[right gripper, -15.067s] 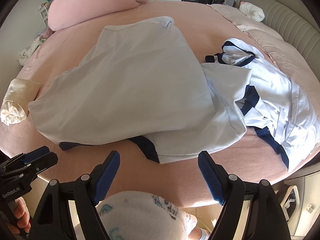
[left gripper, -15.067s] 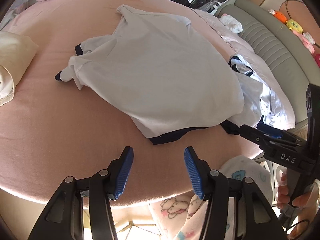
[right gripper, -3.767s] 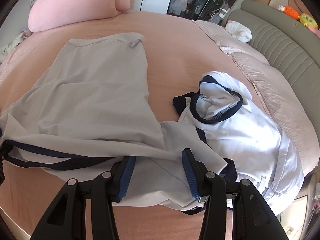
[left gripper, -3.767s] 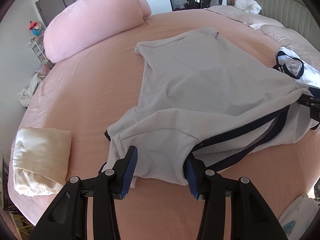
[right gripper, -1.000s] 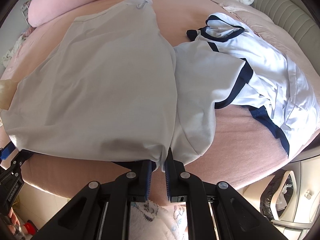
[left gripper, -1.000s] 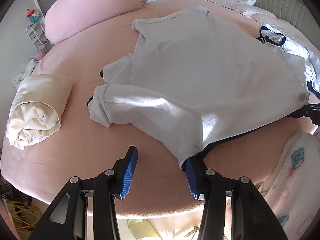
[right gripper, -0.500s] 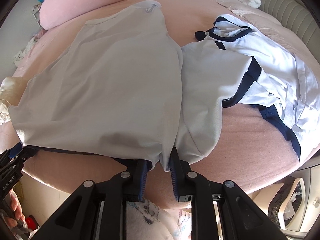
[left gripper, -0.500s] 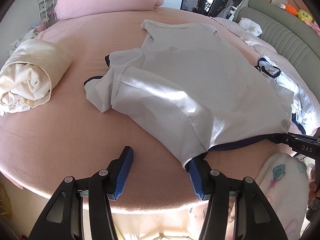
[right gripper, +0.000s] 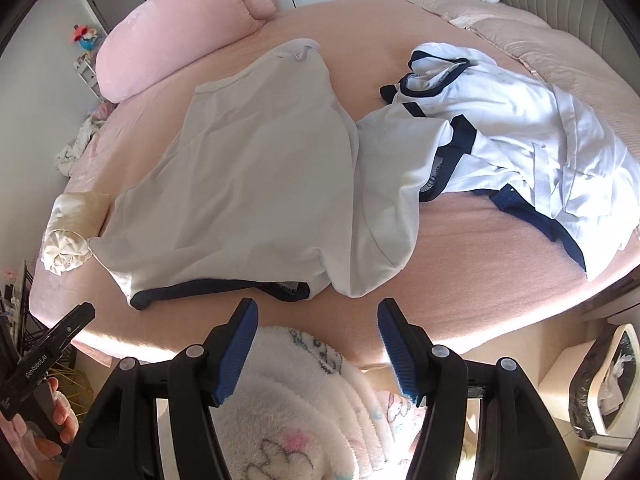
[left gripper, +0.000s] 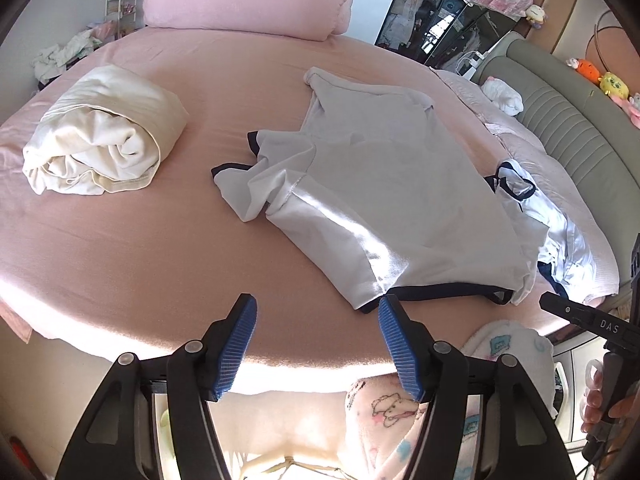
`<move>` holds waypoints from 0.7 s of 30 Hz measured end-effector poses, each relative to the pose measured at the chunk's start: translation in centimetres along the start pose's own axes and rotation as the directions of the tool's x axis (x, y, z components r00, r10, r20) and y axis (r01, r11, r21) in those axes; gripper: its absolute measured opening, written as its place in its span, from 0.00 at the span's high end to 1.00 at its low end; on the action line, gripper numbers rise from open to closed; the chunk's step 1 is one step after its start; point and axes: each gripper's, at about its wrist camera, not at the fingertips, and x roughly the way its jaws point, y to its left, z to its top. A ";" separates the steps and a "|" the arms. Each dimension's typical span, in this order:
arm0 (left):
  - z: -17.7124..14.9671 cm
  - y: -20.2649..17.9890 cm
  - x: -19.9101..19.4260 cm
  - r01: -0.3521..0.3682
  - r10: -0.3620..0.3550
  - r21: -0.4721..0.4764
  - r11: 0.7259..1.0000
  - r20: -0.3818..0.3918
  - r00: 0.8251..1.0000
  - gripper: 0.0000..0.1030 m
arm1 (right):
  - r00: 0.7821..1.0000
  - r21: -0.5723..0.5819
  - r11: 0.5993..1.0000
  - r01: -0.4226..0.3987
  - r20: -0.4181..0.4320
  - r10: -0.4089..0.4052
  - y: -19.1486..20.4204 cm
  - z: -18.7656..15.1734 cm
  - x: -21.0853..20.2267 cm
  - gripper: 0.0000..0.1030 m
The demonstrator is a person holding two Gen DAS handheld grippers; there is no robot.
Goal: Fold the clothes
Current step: 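Move both grippers to the side edge of the white top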
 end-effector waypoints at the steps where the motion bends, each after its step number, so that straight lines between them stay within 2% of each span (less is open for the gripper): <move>1: 0.0 0.0 0.2 -0.001 0.001 -0.001 1.000 -0.006 1.000 0.40 | 1.000 -0.010 1.000 0.012 0.001 -0.012 0.0 0.0 0.1 0.40; 4: -0.4 -0.2 0.6 -0.014 0.014 0.014 1.000 -0.030 0.999 0.40 | 1.000 -0.031 0.999 0.020 -0.009 -0.021 0.2 -0.1 0.5 0.40; 8: -0.6 -0.7 1.5 -0.015 0.018 0.037 0.999 -0.066 0.998 0.40 | 0.999 -0.002 0.999 -0.032 -0.038 0.032 -0.1 -0.4 2.0 0.40; 12: -0.3 -0.8 1.9 -0.007 0.010 0.036 0.999 -0.089 0.996 0.40 | 0.992 0.108 0.990 -0.089 -0.079 0.097 -2.3 -0.2 3.3 0.40; 17: 0.9 0.4 1.4 -0.010 0.009 -0.014 1.000 -0.087 0.996 0.40 | 0.982 0.302 0.940 -0.156 -0.059 0.181 -6.7 0.1 3.9 0.40; 19: 1.5 0.8 1.0 -0.013 0.011 -0.032 0.999 -0.079 0.997 0.40 | 0.975 0.378 0.907 -0.187 -0.037 0.217 -8.3 0.2 4.0 0.40; 21: 2.0 1.3 0.6 -0.019 0.016 -0.045 0.999 -0.070 0.997 0.40 | 0.974 0.423 0.884 -0.199 -0.014 0.226 -9.4 0.2 4.0 0.40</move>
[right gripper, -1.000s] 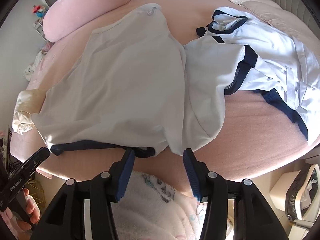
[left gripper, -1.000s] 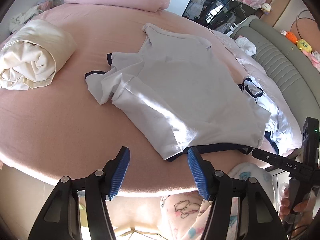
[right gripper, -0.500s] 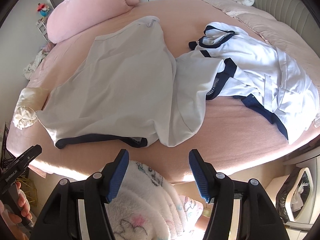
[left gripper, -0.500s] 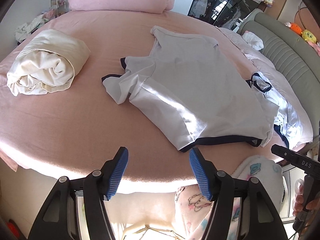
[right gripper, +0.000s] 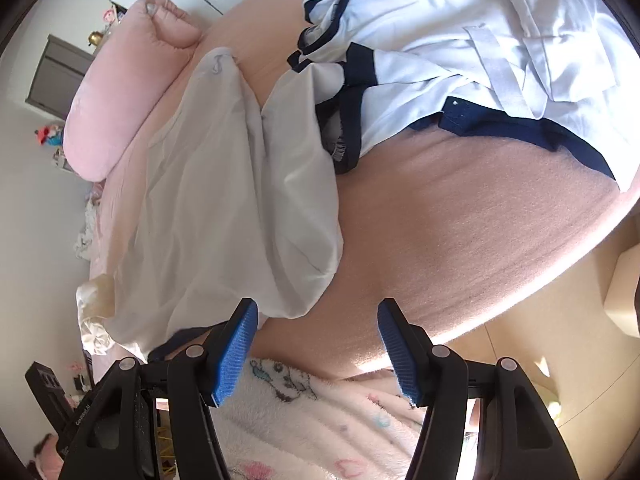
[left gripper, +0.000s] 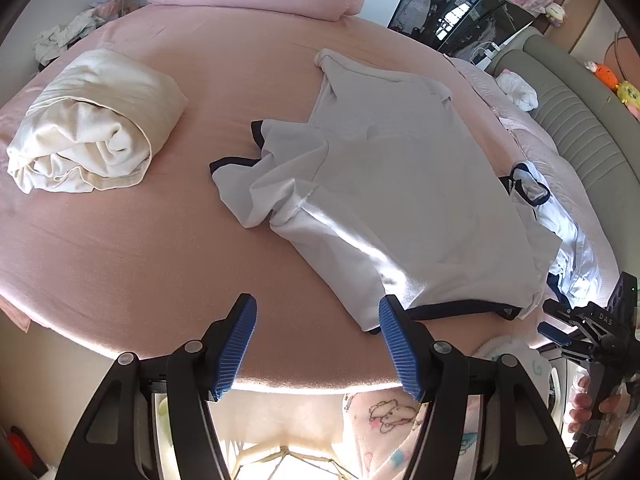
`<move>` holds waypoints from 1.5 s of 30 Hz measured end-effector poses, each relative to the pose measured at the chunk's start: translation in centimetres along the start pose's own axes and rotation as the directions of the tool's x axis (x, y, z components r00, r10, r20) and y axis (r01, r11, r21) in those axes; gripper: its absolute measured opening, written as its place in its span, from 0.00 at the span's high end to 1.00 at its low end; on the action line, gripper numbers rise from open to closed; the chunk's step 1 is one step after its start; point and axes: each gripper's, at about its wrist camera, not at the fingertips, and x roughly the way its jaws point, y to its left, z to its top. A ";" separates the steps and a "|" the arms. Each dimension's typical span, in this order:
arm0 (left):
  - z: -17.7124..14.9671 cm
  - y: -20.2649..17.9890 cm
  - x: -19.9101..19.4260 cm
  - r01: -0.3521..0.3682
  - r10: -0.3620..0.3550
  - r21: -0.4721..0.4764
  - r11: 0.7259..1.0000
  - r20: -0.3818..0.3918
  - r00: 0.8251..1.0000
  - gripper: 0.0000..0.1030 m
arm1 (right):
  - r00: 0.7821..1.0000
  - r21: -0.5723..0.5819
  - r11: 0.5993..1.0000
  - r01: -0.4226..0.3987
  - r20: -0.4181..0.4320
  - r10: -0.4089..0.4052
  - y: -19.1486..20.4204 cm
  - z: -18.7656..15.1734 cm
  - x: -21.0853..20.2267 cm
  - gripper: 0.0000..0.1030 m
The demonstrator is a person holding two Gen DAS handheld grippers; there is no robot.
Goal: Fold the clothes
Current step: 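Move both grippers to the side edge of the white top, then grasp the side edge of the white top with both grippers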
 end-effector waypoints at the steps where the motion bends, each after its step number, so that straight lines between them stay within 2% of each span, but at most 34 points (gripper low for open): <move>1: 0.2 0.2 -0.2 -0.005 0.005 -0.006 1.000 0.004 1.000 0.40 | 1.000 0.014 1.000 -0.003 0.009 0.003 -0.4 0.2 -0.1 0.40; 7: 1.7 2.0 -0.1 -0.011 0.011 -0.074 0.997 0.002 1.000 0.40 | 0.999 -0.001 0.999 0.035 0.005 -0.035 0.1 0.3 -0.6 0.40; 10: 2.3 3.1 0.0 -0.008 0.007 -0.125 0.992 -0.004 1.000 0.40 | 0.997 -0.092 0.992 0.081 0.008 -0.081 2.7 0.2 -1.0 0.40; 13: 2.7 4.0 0.1 -0.001 0.000 -0.151 0.989 -0.011 1.000 0.40 | 0.993 -0.217 0.969 0.120 0.022 -0.118 6.4 0.0 -1.1 0.40; 16: 3.0 5.2 0.6 0.064 -0.073 -0.206 0.977 -0.033 0.997 0.40 | 0.992 -0.296 0.947 0.122 0.024 -0.120 9.7 -0.2 -0.8 0.40; 18: 3.3 5.9 1.0 0.116 -0.130 -0.262 0.958 -0.036 0.991 0.40 | 0.995 -0.329 0.939 0.101 0.019 -0.101 11.6 -0.6 -0.5 0.40; 21: 3.5 7.2 1.6 0.192 -0.214 -0.361 0.912 -0.021 0.977 0.40 | 0.996 -0.372 0.924 0.084 0.005 -0.088 14.5 -0.9 0.5 0.40; 25: 3.6 8.2 2.0 0.262 -0.286 -0.446 0.856 0.013 0.958 0.40 | 0.998 -0.409 0.911 0.057 0.017 -0.054 18.3 -1.4 1.0 0.40; 29: 3.9 8.5 2.7 0.294 -0.331 -0.467 0.834 0.002 0.944 0.40 | 0.999 -0.450 0.893 0.004 -0.039 -0.024 21.2 -2.8 2.2 0.40; 34: 4.4 9.0 4.4 0.314 -0.376 -0.499 0.808 -0.026 0.926 0.40 | 0.999 -0.520 0.854 0.008 -0.041 -0.035 23.9 -4.6 3.4 0.40; 39: 4.9 9.9 5.6 0.326 -0.396 -0.543 0.774 -0.013 0.918 0.42 | 0.997 -0.654 0.756 0.024 -0.044 -0.070 27.1 -6.7 5.5 0.40; 42: 5.3 9.6 5.6 0.322 -0.378 -0.517 0.793 -0.004 0.926 0.42 | 0.996 -0.705 0.709 0.014 -0.056 -0.076 28.4 -7.8 6.4 0.40; 45: 5.7 9.1 5.8 0.315 -0.368 -0.480 0.819 -0.018 0.930 0.46 | 0.992 -0.731 0.682 0.029 -0.063 -0.110 28.3 -8.4 7.3 0.40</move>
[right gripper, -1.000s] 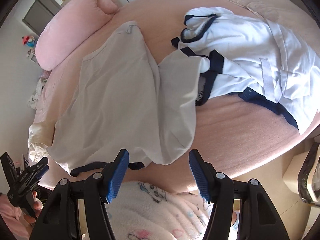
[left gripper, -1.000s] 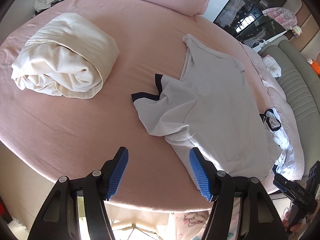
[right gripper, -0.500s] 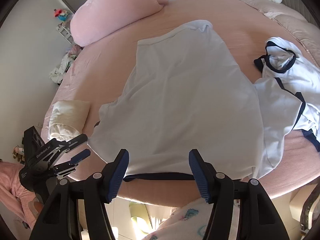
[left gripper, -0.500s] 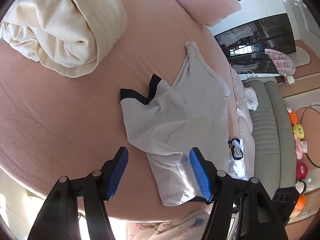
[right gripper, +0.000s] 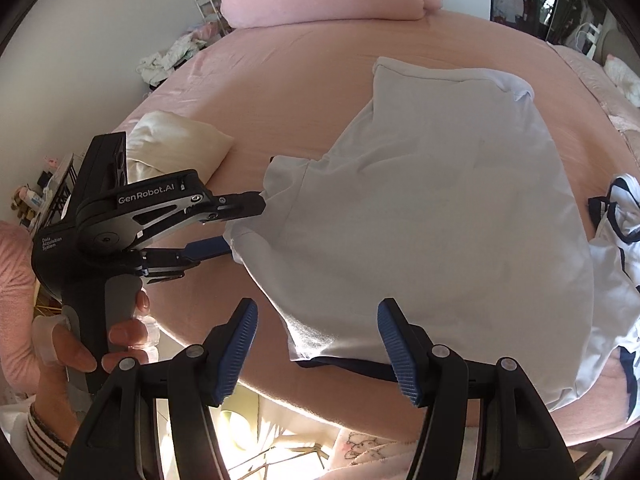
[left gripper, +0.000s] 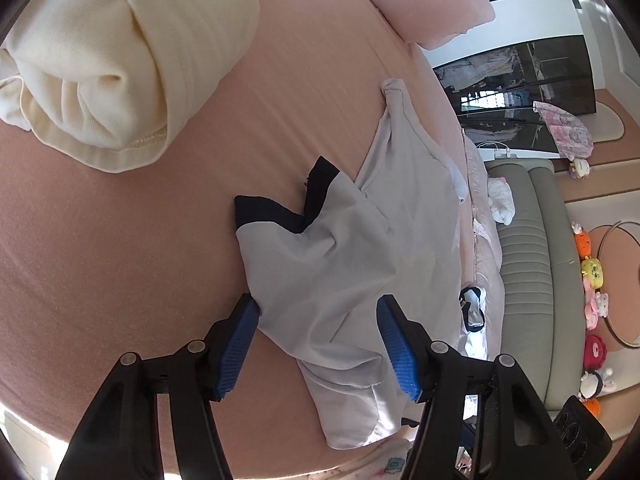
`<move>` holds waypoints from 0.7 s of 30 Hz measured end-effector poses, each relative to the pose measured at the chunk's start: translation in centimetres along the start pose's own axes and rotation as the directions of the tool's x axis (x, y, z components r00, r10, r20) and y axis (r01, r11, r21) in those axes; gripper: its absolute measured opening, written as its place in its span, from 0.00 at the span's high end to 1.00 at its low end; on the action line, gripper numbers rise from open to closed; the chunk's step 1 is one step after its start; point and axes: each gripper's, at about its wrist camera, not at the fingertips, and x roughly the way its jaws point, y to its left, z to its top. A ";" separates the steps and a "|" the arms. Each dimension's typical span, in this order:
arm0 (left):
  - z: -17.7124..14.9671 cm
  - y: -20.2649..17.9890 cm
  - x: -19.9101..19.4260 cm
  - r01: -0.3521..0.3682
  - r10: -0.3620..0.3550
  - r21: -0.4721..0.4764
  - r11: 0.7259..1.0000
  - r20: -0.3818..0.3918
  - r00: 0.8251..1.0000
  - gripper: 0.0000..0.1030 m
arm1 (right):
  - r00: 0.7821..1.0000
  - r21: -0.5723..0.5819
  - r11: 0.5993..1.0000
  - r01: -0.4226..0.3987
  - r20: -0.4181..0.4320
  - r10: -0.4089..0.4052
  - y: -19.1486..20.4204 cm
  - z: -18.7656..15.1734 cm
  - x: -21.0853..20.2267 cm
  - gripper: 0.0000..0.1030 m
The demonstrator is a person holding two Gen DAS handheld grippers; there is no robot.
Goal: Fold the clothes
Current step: 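Grasp the side edge of the white top with both grippers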
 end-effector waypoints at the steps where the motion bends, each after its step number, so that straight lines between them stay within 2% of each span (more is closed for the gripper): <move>1: 0.0 0.0 0.1 -0.011 0.011 0.010 1.000 0.000 1.000 0.50 | 1.000 -0.004 1.000 0.013 -0.014 -0.013 -0.1 -0.2 0.3 0.40; 3: 0.2 0.1 0.3 -0.043 0.043 0.033 0.999 0.008 0.999 0.69 | 0.999 0.025 1.000 0.006 -0.041 -0.005 -0.7 -0.8 0.5 0.40; 5: 0.4 0.2 0.5 -0.073 0.072 0.056 0.996 0.019 0.997 0.79 | 0.996 0.113 0.991 -0.073 -0.041 0.078 -1.9 -1.7 0.3 0.40; 7: 0.6 0.2 0.7 -0.088 0.086 0.080 0.993 0.018 0.996 0.80 | 0.987 0.193 0.969 -0.152 -0.014 0.158 -3.0 -2.7 -0.1 0.40; 9: 0.7 0.1 0.8 -0.101 0.100 0.101 0.990 0.011 0.995 0.80 | 0.983 0.228 0.957 -0.181 0.002 0.185 -3.6 -3.5 -0.2 0.40; 13: 0.9 -0.5 1.0 -0.147 0.147 0.165 0.975 0.010 0.989 0.80 | 0.983 0.234 0.959 -0.161 -0.048 0.177 -3.4 -4.7 0.8 0.40; 17: 0.8 -1.5 1.0 -0.228 0.226 0.262 0.938 0.039 0.973 0.80 | 0.962 0.302 0.924 -0.234 -0.063 0.264 -3.2 -5.3 2.2 0.40; 21: 0.9 -1.8 0.7 -0.289 0.286 0.323 0.901 0.059 0.956 0.80 | 0.967 0.315 0.927 -0.206 -0.081 0.243 -3.4 -4.9 3.8 0.40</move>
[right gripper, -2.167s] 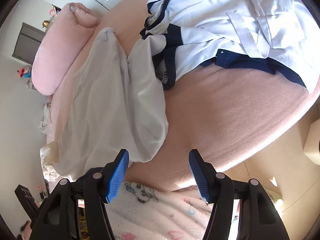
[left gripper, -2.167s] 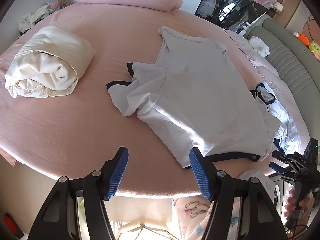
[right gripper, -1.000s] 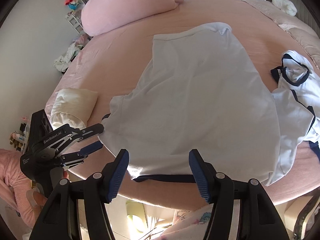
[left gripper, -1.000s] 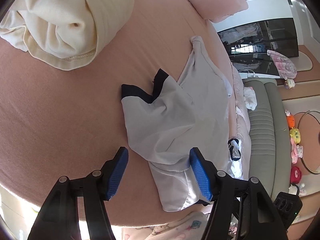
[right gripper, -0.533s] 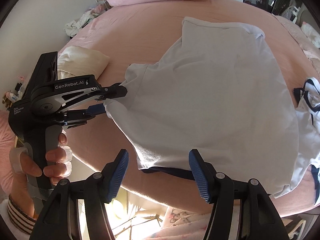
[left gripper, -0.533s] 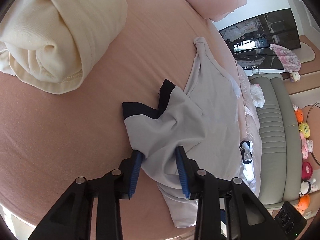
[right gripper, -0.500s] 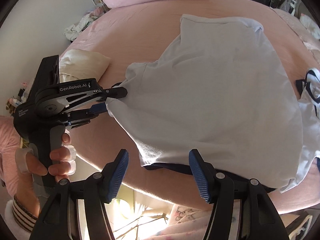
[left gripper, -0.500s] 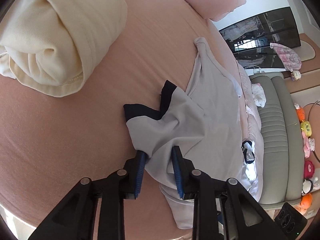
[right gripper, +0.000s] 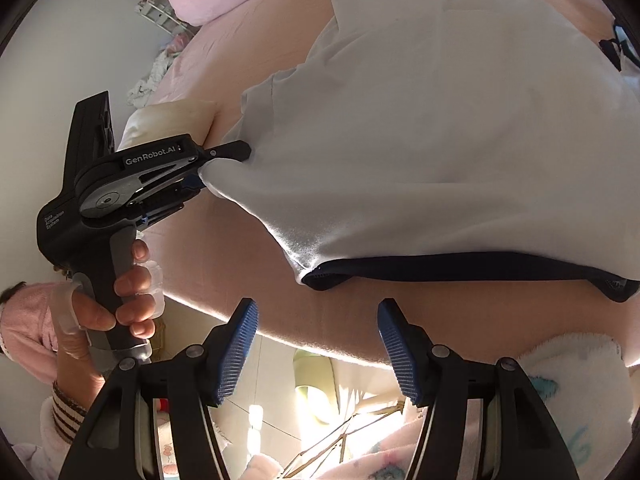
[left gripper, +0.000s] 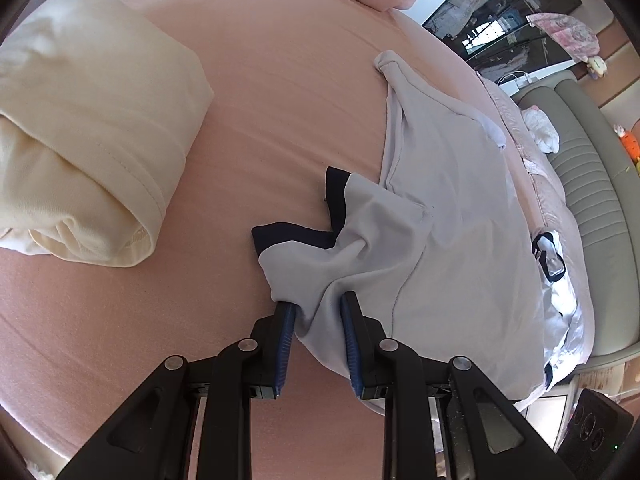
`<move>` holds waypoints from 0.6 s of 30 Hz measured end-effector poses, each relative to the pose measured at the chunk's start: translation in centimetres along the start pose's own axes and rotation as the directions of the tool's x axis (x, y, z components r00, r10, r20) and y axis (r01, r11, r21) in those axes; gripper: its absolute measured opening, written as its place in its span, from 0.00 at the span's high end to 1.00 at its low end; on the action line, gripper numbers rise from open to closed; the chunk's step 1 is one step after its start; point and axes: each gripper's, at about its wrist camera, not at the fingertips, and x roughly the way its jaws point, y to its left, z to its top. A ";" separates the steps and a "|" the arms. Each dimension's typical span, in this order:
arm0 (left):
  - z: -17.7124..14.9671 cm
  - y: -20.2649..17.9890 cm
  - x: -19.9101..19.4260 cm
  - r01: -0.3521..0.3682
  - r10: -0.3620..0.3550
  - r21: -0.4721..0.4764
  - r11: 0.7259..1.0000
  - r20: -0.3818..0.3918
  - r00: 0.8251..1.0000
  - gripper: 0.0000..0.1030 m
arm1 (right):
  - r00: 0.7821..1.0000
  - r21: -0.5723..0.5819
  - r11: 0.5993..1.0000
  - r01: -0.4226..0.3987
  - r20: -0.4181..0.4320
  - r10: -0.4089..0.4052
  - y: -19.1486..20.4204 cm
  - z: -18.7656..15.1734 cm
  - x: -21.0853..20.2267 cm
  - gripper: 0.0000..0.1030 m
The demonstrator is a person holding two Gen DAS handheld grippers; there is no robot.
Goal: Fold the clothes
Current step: 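Grasp the side edge of the white top with both grippers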
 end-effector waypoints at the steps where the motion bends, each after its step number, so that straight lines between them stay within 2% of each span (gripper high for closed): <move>1: 0.1 0.0 -0.1 -0.012 0.012 0.010 1.000 0.001 1.000 0.80 | 1.000 0.009 1.000 0.004 0.000 -0.004 -0.1 0.2 0.2 0.40; 6: 0.3 0.7 0.0 -0.026 0.027 0.020 0.999 -0.012 1.000 0.80 | 0.997 0.011 1.000 0.026 0.072 -0.027 0.1 0.9 -0.4 0.40; 10: 0.2 0.4 0.0 -0.039 0.039 0.039 0.998 -0.014 0.999 0.80 | 0.990 -0.041 0.999 0.032 0.139 -0.026 1.0 1.2 -1.3 0.40; 14: 0.1 -0.4 0.3 -0.077 0.078 0.087 0.993 -0.010 0.997 0.79 | 0.992 -0.086 0.996 0.009 0.130 0.002 1.7 2.0 -0.4 0.40; 18: 0.3 -0.7 0.5 -0.087 0.089 0.108 0.990 -0.017 0.996 0.80 | 0.997 -0.060 0.998 -0.025 0.075 0.029 1.1 2.3 1.1 0.40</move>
